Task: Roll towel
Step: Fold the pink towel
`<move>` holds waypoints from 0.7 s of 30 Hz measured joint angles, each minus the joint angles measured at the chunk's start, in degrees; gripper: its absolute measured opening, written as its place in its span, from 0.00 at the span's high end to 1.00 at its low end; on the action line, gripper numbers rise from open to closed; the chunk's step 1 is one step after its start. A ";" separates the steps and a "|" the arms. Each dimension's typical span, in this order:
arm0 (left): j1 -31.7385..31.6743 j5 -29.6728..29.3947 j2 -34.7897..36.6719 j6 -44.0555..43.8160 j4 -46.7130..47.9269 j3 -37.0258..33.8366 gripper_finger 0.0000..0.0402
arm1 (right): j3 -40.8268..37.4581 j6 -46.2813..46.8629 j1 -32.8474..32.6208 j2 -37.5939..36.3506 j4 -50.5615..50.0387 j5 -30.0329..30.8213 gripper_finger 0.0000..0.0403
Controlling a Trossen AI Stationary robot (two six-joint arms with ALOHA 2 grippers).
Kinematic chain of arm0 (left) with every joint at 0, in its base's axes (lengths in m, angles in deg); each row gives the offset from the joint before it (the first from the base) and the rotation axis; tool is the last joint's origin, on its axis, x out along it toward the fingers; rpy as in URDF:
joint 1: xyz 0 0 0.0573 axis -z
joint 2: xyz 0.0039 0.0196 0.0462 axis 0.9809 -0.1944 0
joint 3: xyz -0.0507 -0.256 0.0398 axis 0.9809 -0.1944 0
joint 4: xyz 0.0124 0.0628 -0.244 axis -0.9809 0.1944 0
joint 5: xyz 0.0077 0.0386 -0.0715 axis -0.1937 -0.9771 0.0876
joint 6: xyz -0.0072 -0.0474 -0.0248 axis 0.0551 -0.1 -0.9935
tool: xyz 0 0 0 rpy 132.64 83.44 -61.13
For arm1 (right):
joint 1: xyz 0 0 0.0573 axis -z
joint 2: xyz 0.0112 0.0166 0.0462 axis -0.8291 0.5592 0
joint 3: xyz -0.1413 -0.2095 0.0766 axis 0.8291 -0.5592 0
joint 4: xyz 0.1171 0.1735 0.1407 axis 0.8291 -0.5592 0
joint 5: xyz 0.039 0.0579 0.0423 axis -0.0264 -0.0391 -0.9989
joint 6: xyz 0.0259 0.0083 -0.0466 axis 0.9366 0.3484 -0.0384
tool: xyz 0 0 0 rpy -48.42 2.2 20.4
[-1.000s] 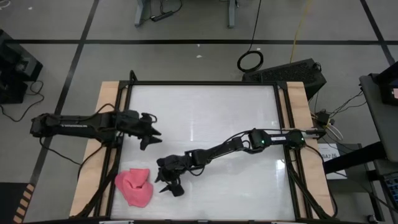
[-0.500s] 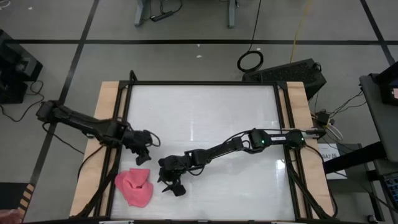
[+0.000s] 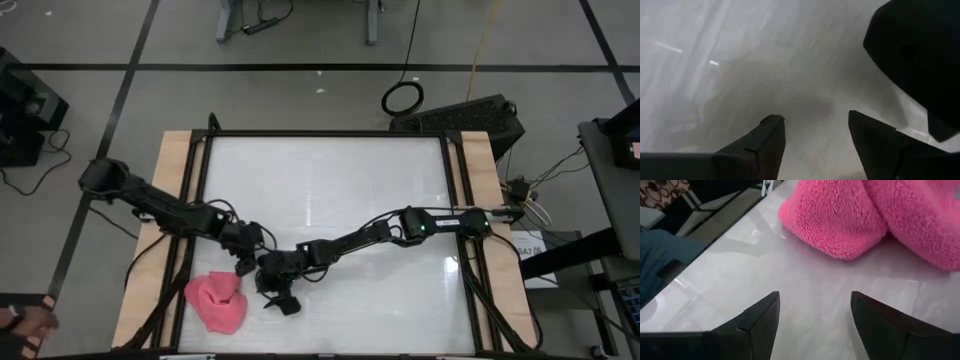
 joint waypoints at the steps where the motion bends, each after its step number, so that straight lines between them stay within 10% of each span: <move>1: 0.01 0.37 -0.37 0.19 1.89 0.96 0.44 | 0.00 0.03 0.00 0.00 -0.51 0.00 0.42; 11: 5.30 3.94 2.15 -3.07 30.40 13.09 0.44 | 0.00 -1.65 -0.07 -1.10 -6.22 0.08 0.42; 21: 17.23 8.26 2.19 -16.90 30.92 11.71 0.44 | -0.04 -8.14 0.11 -5.74 -18.86 0.00 0.42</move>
